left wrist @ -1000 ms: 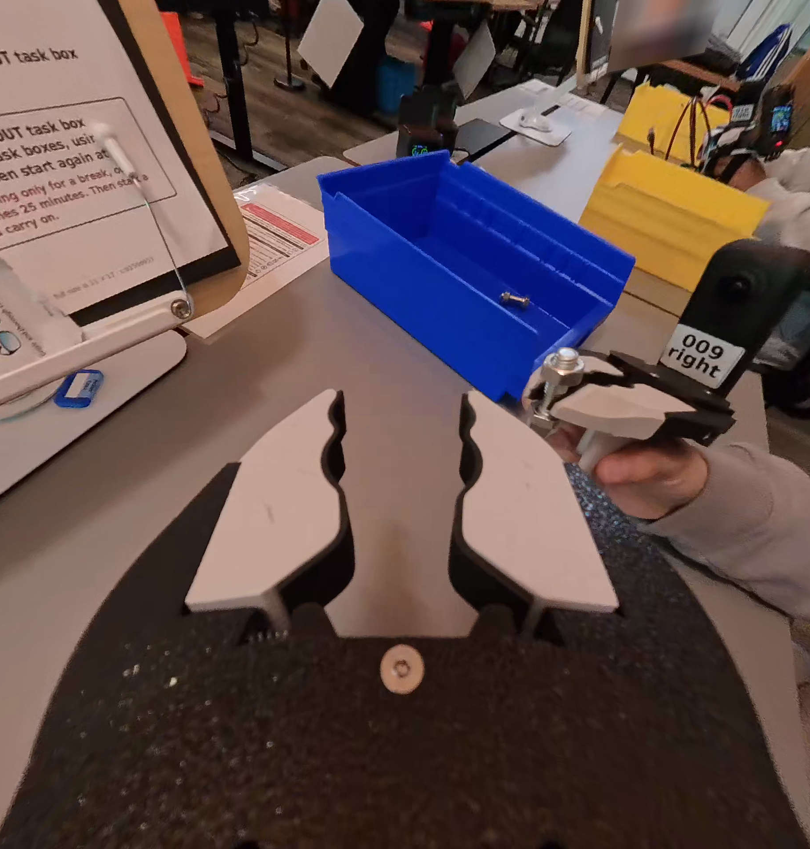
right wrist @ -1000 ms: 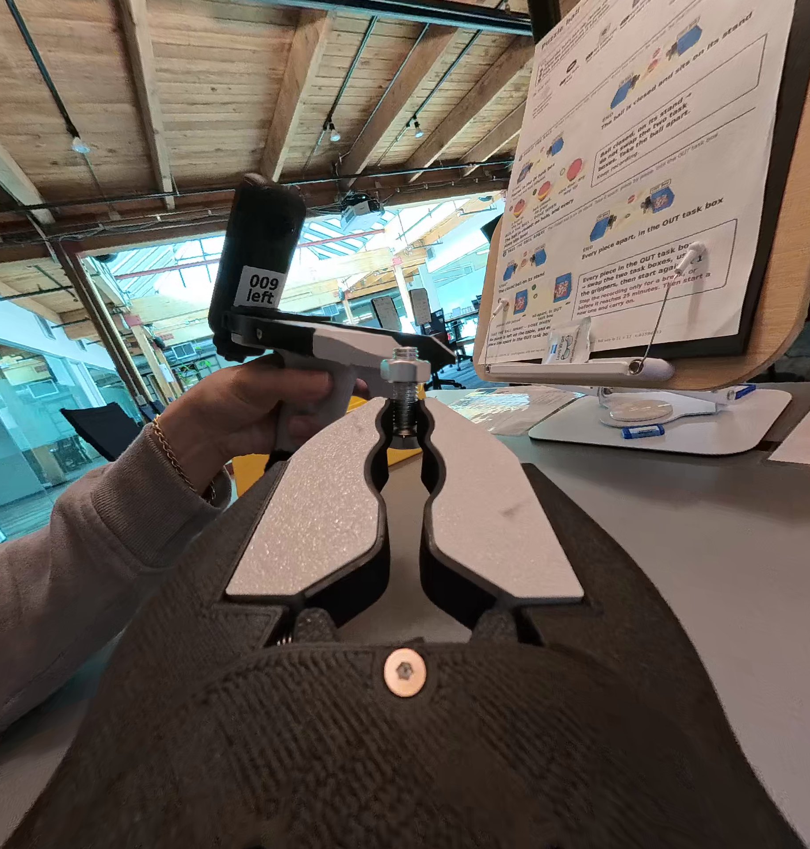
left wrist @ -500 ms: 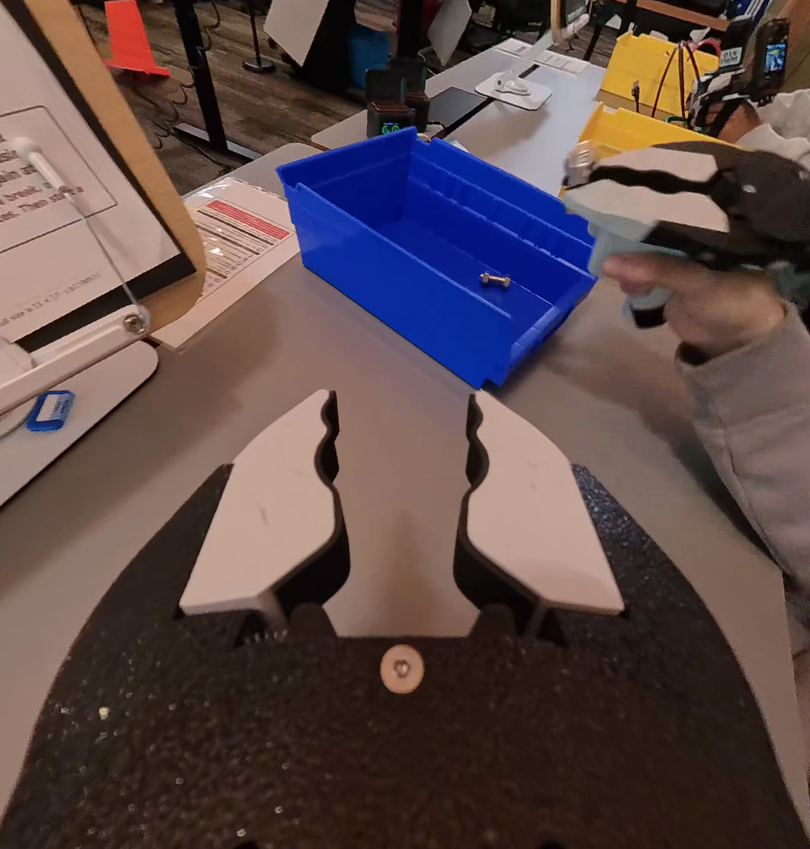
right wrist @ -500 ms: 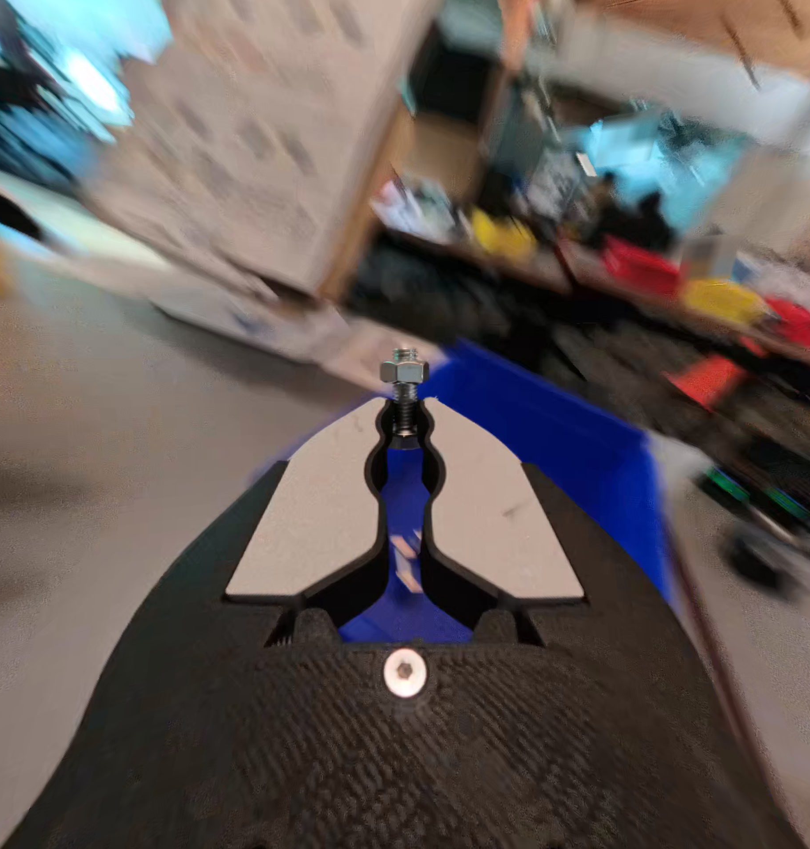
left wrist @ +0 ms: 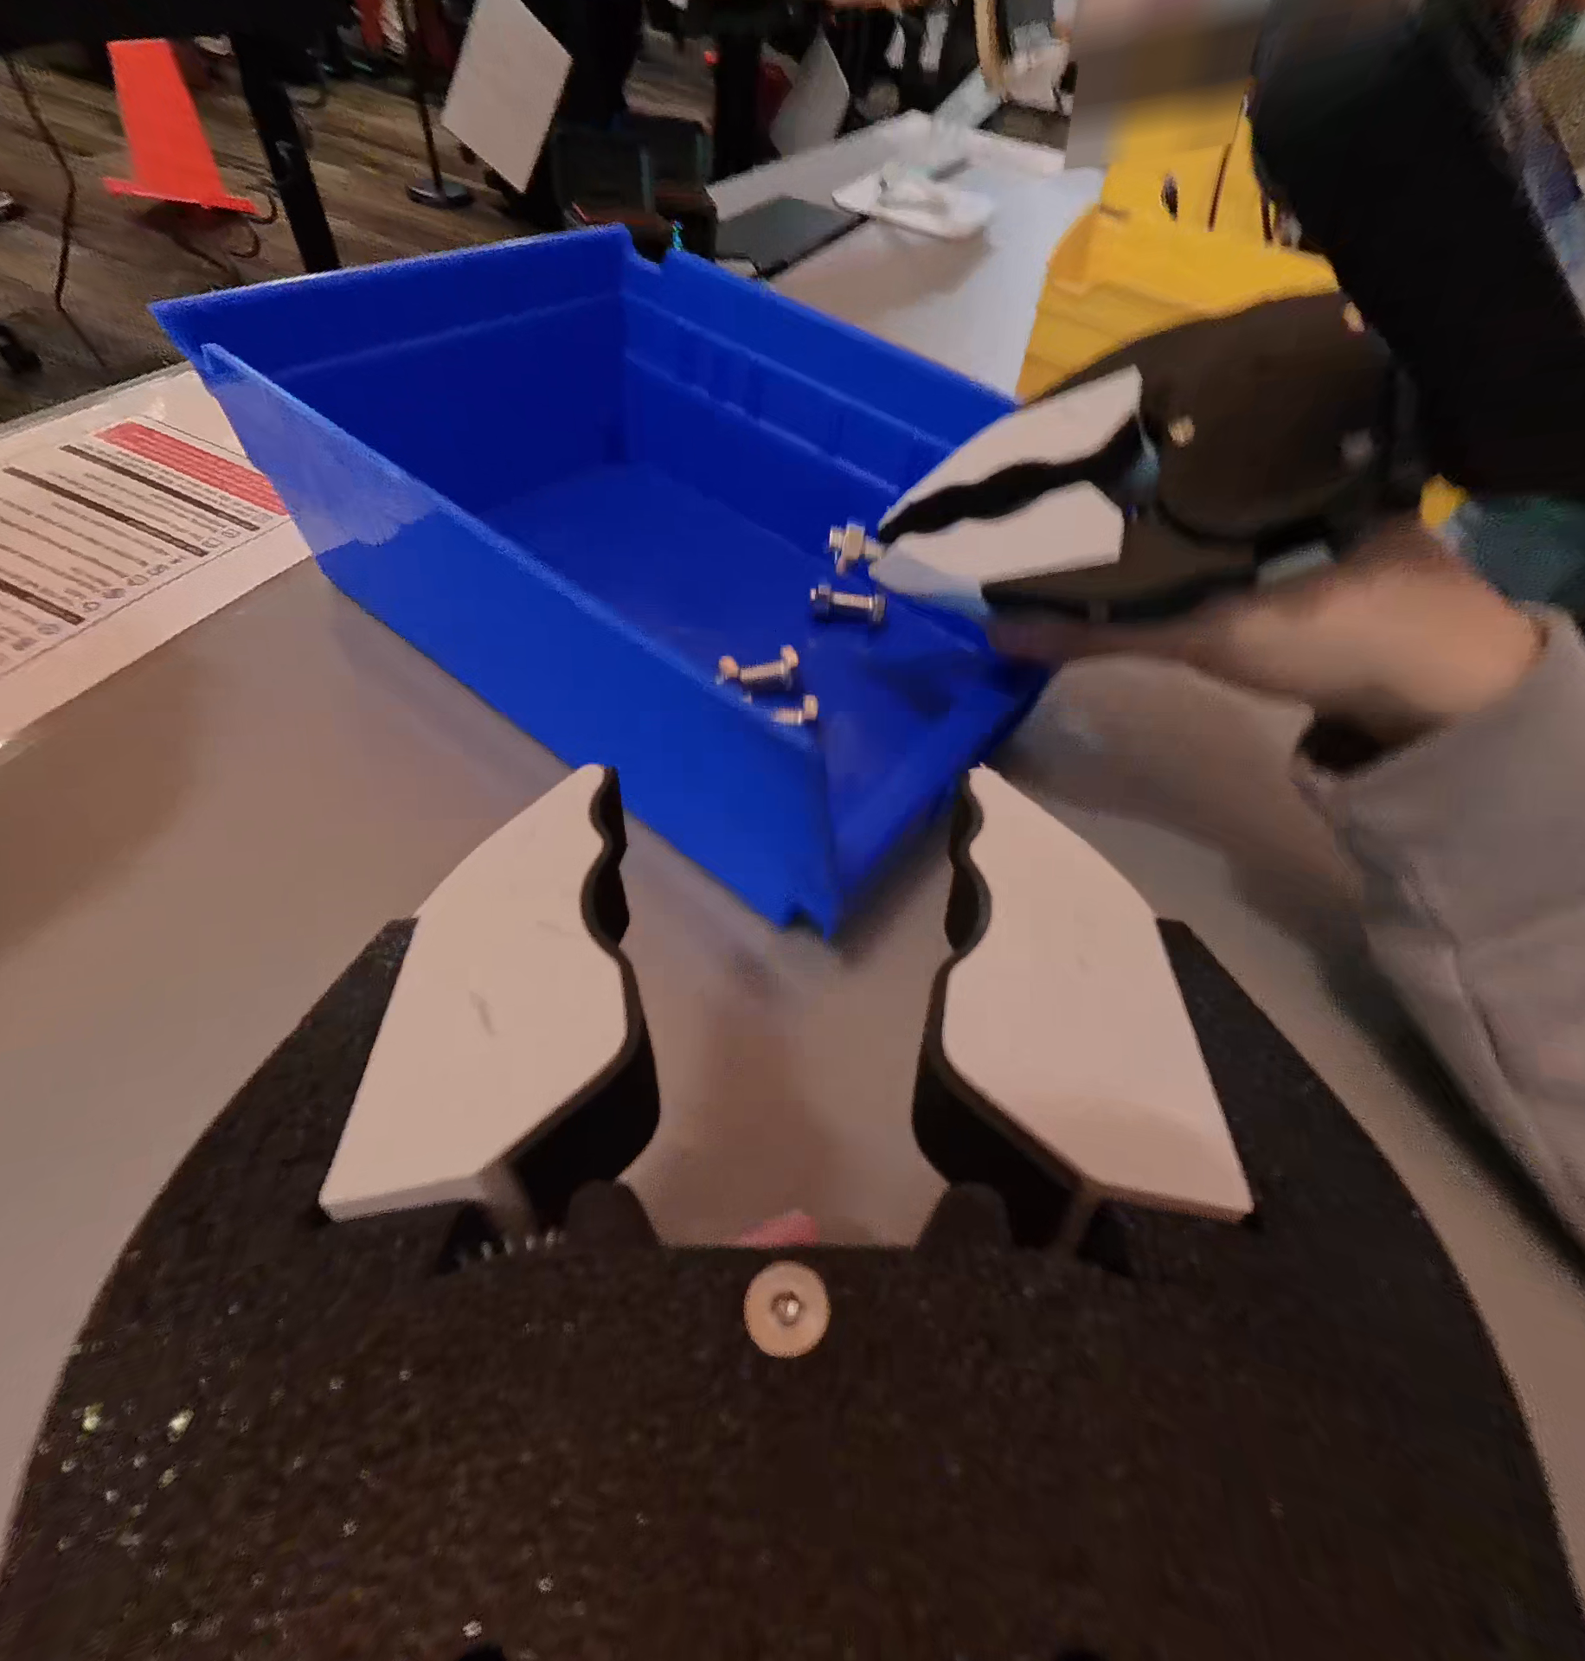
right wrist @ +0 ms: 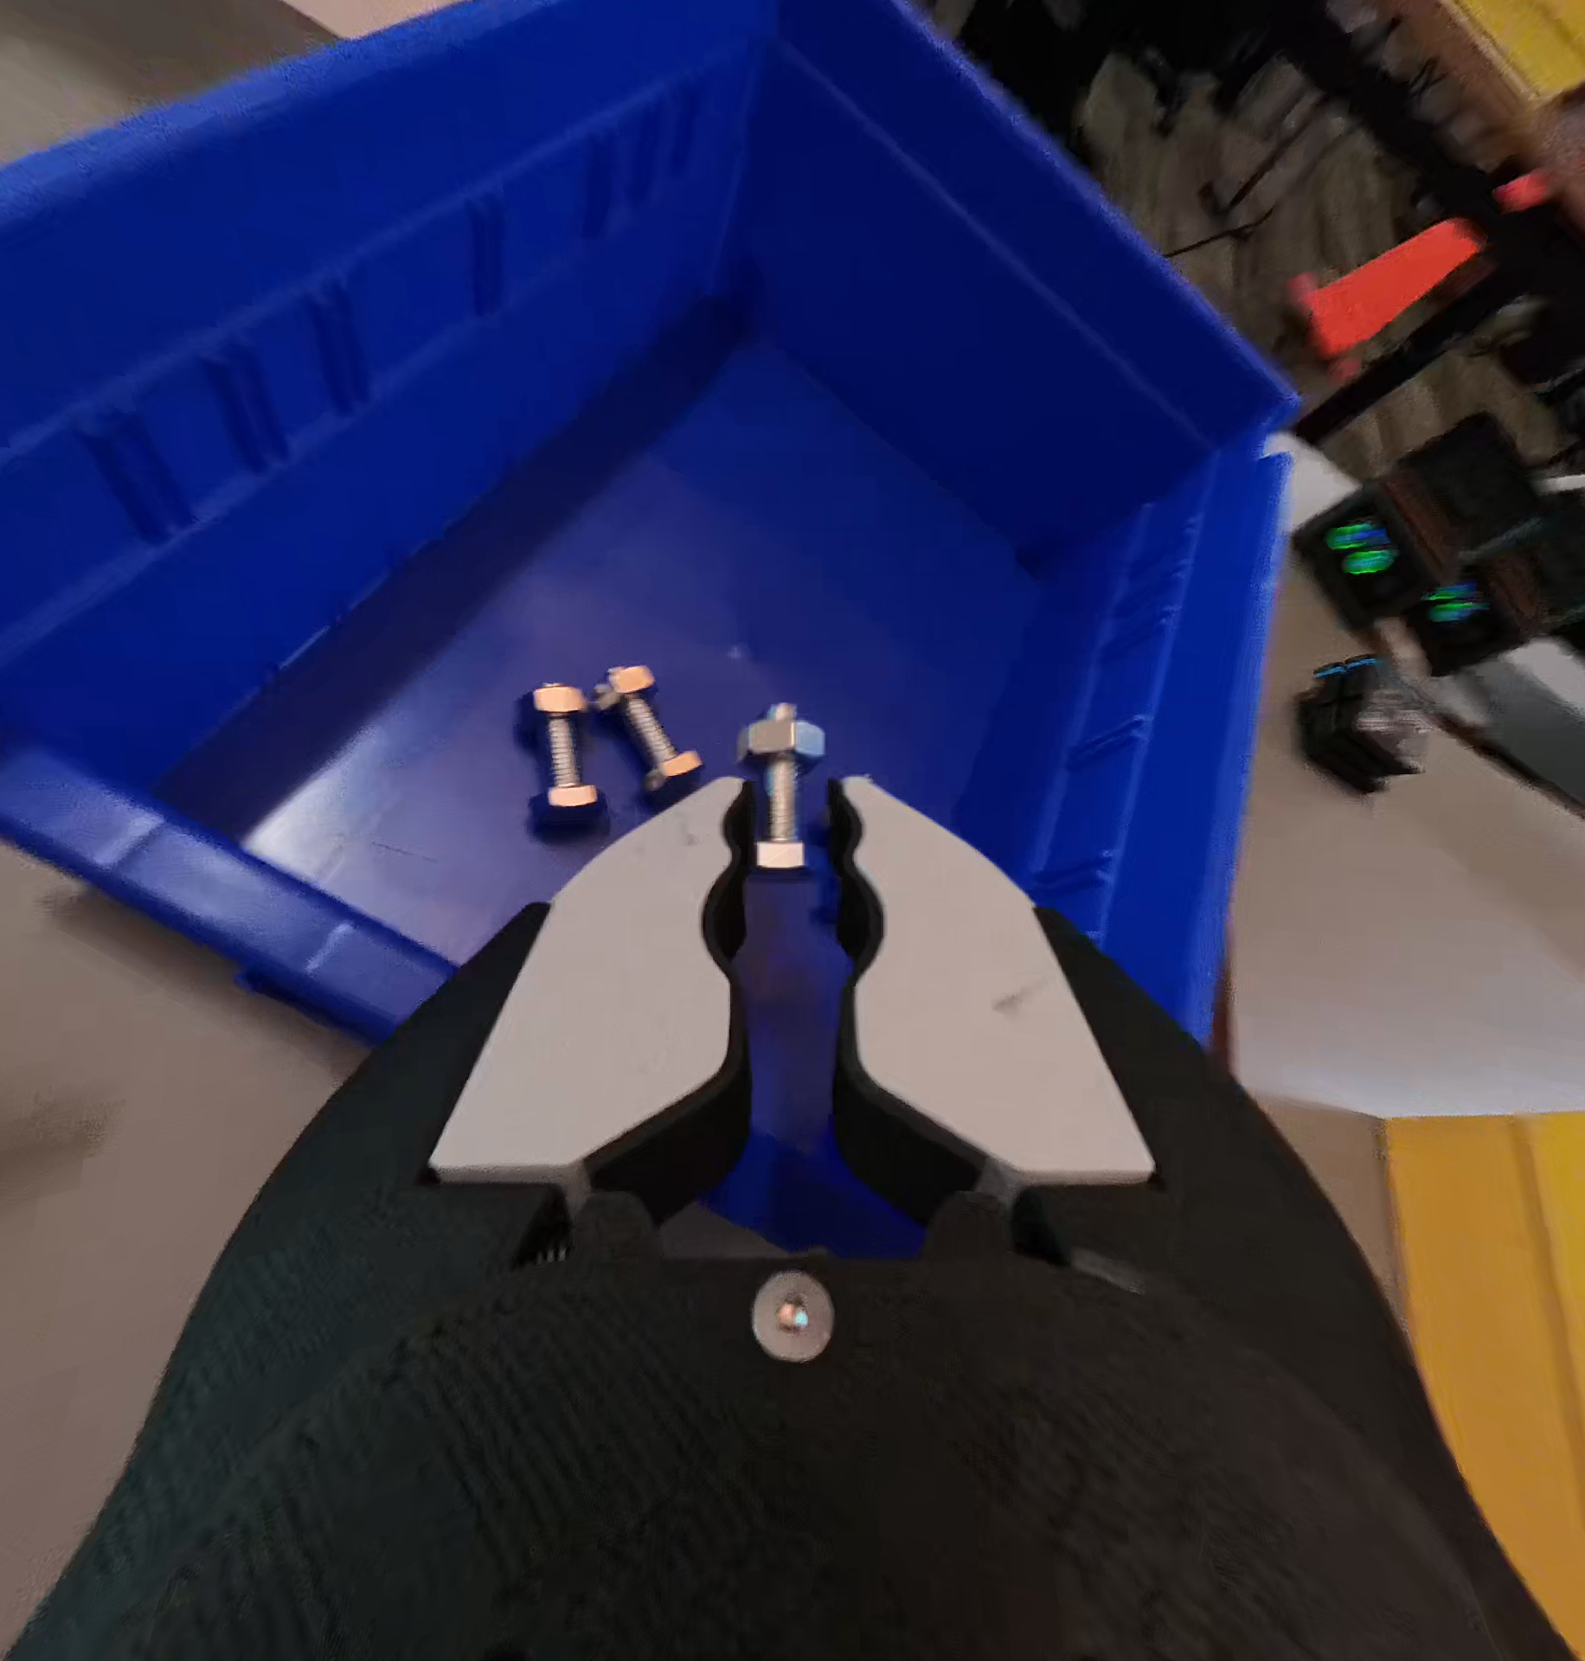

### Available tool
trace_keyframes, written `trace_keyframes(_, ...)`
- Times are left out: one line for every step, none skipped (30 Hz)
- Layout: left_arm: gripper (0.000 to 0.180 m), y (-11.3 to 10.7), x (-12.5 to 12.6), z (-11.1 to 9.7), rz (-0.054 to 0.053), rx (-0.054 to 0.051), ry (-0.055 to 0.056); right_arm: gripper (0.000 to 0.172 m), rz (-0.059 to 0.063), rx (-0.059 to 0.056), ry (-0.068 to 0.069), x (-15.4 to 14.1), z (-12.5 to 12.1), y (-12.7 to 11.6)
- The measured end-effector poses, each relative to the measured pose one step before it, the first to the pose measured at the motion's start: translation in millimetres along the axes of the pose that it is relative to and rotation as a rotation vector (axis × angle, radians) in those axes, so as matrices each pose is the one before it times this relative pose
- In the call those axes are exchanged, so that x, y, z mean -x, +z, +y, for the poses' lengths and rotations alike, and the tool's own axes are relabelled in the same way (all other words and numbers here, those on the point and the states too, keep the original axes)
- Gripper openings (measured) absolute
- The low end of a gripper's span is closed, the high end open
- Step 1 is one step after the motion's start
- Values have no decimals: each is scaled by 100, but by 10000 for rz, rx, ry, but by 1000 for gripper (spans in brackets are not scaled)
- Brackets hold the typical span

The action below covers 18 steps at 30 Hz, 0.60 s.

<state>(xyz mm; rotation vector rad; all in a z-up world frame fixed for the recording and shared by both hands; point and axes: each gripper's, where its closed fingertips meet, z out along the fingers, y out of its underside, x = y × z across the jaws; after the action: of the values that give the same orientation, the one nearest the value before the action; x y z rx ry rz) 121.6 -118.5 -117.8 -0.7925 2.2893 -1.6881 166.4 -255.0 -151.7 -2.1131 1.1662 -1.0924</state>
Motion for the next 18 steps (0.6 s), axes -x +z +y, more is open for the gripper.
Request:
trace_keyframes(69, 1110, 0, -357, -112, -159, -336, 29, 750, -80, -290, -688, -145, -104)
trace_keyframes(68, 1128, 184, -95, -242, -33, -216, 39, 557, -151, -255, -417, -237, -110)
trace_keyframes(68, 1101, 234, 160, -287, 91, -82, 45, 214, -301, -23, -36, -475, -121)
trace_keyframes(68, 1001, 200, 294, -258, 171, 14, 47, -82, -406, 172, 269, -655, -159)
trace_keyframes(68, 852, 372, 345, -349, 229, 76, 46, -137, -475, 248, 269, -756, -203)
trace_keyframes(66, 672, 555, 383, -437, 277, 161, 47, 3, -494, 236, 31, -781, -263)
trace_keyframes(59, 458, 472, 328, -317, 221, 259, 48, 168, -471, 176, -233, -761, -332)
trace_keyframes(54, 173, 436, 30, -259, -18, 226, 50, 282, -479, 95, -415, -793, -396)
trace_keyframes(45, -93, 565, -157, -282, -160, 71, 51, 282, -474, 59, -419, -798, -417)
trace_keyframes(35, -205, 524, -28, -142, -65, 35, 53, 156, -489, 109, -247, -827, -389)
trace_keyframes(30, -336, 551, 104, -99, 9, 57, 54, 22, -479, 202, -69, -818, -354)
trace_keyframes(24, -553, 685, 210, -181, 34, 71, 55, -78, -509, 308, 88, -863, -318)
trace_keyframes(18, -728, 677, 295, -162, 5, 142, 56, -268, -513, 549, 393, -893, -299)
trace_keyframes(16, -847, 533, 353, -79, -51, 62, 55, -630, -454, 1180, 1041, -1003, -366)
trace_keyframes(15, -1012, 502, 437, -76, -77, -43, 57, -828, -510, 1567, 1601, -1264, -395)
trace_keyframes(14, -1165, 553, 473, -77, -100, 20, 52, -950, -339, 1504, 2267, -1433, -376)
trace_keyframes(14, -1217, 594, 499, -85, -107, 8, 46, -869, -367, 807, 2763, -1463, -147)
trace_keyframes(12, -1260, 678, 518, -147, -71, -14, 39, -564, -393, 120, 2746, -1191, 270)
